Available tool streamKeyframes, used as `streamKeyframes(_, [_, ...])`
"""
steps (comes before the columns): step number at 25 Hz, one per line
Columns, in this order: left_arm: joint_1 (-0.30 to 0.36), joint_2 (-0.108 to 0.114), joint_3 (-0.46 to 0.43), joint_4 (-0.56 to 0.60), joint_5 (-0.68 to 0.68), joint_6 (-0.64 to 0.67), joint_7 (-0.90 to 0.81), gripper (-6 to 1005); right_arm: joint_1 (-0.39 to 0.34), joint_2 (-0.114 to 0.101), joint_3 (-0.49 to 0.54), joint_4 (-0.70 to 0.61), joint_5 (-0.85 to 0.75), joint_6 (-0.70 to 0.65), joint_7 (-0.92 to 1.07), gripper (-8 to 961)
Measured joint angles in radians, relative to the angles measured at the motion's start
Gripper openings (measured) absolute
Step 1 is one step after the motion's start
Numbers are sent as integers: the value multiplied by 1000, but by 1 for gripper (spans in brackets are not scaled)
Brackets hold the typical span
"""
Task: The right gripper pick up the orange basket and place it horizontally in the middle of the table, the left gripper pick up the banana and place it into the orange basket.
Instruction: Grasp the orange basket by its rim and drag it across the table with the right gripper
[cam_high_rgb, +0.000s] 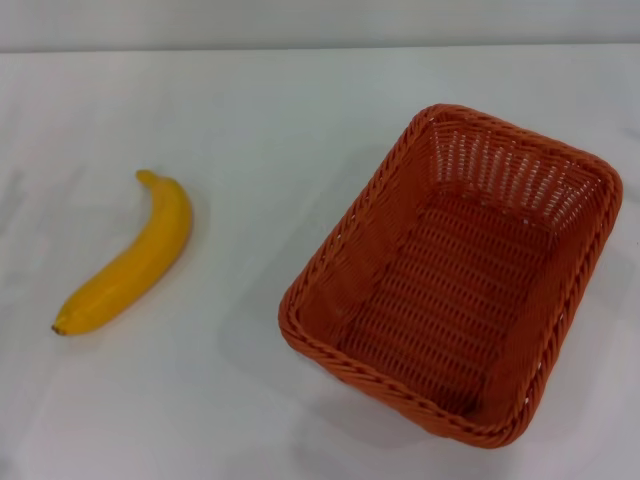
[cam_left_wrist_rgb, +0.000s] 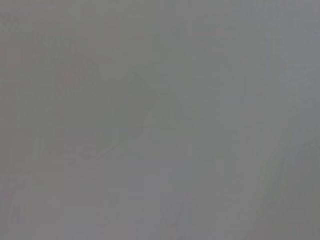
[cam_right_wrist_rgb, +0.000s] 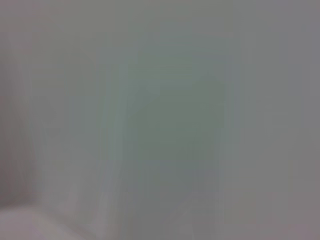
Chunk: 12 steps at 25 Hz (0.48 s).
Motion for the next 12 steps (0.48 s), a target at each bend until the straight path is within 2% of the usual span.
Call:
streamKeyframes(3, [9,0,1,0,3,4,-12,847,96,-39,-64,-101,-182,-14,216,773])
streamKeyframes(5, [13,0,1,0,9,7,-17,847,186,-78,-126,-125,-299,-44,349,771])
streamKeyframes(7, [14,-1,2,-1,17,7,-18,847,265,-104,-179,-127,-390,-74,439,769])
streamKeyframes(9, [14,-1,2,-2,26,10,-18,847,344,-116,-212,-121,-479,-106,494,766])
streamKeyframes(12, [11,3,2,0,40,32,-22,847,447,-120,-224,-98,-613,-160,554,763])
